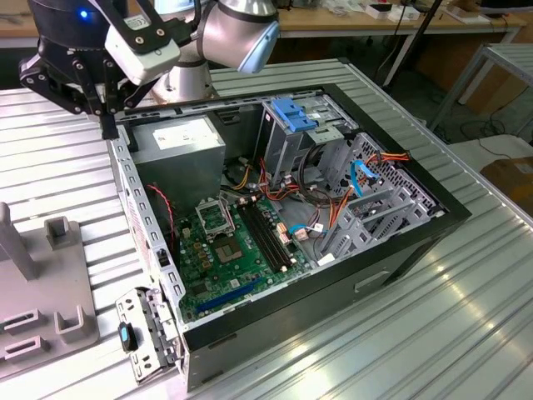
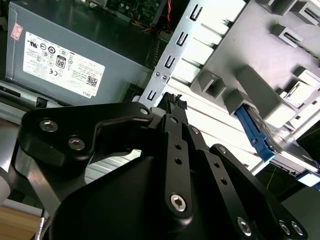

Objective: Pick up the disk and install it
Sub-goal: 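Reach for the disk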

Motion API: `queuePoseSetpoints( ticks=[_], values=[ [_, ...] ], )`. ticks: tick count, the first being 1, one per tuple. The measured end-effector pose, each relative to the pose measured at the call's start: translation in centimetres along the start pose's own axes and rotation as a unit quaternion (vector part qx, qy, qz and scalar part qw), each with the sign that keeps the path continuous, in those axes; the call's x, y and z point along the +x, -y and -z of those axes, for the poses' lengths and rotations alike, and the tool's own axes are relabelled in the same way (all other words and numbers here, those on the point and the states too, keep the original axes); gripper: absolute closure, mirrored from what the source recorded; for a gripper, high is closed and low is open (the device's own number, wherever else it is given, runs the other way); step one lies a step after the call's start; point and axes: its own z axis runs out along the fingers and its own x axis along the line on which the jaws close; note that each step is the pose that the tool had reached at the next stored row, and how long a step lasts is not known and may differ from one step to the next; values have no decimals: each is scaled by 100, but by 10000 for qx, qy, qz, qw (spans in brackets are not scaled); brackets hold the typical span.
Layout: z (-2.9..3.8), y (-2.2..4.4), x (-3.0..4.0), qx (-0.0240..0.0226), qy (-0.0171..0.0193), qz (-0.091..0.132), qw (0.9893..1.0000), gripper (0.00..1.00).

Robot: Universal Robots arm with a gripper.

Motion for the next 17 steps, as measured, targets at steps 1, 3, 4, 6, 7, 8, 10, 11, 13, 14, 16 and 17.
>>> queuePoseSetpoints(
  ticks=[1,3,4,6,7,8,10,11,13,14,16,17],
  values=[
    [1,1,13,1,0,0,10000,89],
    [1,2,30,0,0,0,10000,89],
    [1,3,44,0,0,0,10000,89],
    [2,5,69,0,0,0,10000,89],
    [2,7,95,0,0,0,10000,89],
    [3,9,120,1,0,0,10000,89],
    [3,11,140,0,0,0,10000,89],
    [3,12,159,0,0,0,10000,89],
    [4,14,189,0,0,0,10000,89],
    [4,15,197,1,0,0,10000,89],
    [5,18,236,0,0,0,10000,89],
    [6,19,247,0,0,0,10000,89]
  ],
)
